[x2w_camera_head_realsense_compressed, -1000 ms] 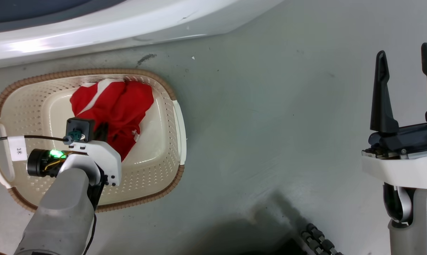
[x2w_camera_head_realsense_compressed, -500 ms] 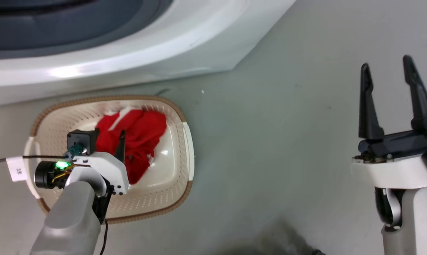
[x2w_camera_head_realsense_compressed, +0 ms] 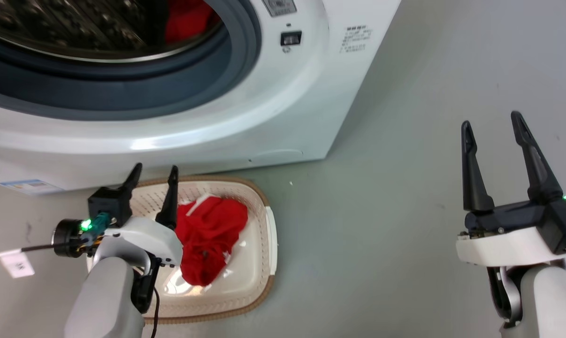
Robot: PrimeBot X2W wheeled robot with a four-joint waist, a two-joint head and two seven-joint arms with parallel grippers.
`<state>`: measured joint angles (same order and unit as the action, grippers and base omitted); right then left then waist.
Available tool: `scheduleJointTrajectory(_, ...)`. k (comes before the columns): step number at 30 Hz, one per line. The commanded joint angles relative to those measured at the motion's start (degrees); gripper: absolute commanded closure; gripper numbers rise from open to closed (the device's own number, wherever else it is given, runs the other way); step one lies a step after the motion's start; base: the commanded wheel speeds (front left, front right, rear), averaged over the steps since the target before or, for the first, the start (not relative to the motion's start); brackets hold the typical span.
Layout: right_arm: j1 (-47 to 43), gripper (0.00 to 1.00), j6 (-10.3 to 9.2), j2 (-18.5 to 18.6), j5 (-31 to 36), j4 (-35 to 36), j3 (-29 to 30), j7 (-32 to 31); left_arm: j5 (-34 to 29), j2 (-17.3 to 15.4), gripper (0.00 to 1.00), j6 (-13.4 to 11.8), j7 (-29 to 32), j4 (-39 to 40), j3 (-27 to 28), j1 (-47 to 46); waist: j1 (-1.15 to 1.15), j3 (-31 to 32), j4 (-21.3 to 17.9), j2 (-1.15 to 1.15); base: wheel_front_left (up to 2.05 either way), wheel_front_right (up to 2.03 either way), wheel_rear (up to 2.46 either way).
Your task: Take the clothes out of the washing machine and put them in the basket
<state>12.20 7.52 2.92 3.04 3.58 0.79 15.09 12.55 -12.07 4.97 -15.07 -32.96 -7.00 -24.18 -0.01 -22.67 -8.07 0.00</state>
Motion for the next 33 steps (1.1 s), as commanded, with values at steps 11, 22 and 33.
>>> scheduleJointTrajectory(11, -3.25, 0.0, -0.06, -0.08, -0.48, -1.4, 1.19, 0.12, -3.68, 4.79, 0.0, 0.48, -0.15, 17.46, 9.1, 10.09, 0.01, 6.97, 2.21, 0.0, 0.0, 0.0, 0.0)
scheduleJointTrajectory(22, -3.83, 0.0, -0.06, -0.08, -1.87, -1.8, 1.47, 0.12, -5.99, 6.85, 0.0, 2.03, -0.15, 24.77, 11.08, 14.42, 0.01, 7.75, 1.6, 0.0, 0.0, 0.0, 0.0)
scheduleJointTrajectory(33, -1.01, 0.0, -0.06, -0.09, -3.89, -0.96, 0.17, 0.12, -7.21, 0.45, 0.0, 2.45, -0.15, 25.45, 9.91, 7.23, 0.01, 1.63, -3.19, 0.0, 0.0, 0.0, 0.0)
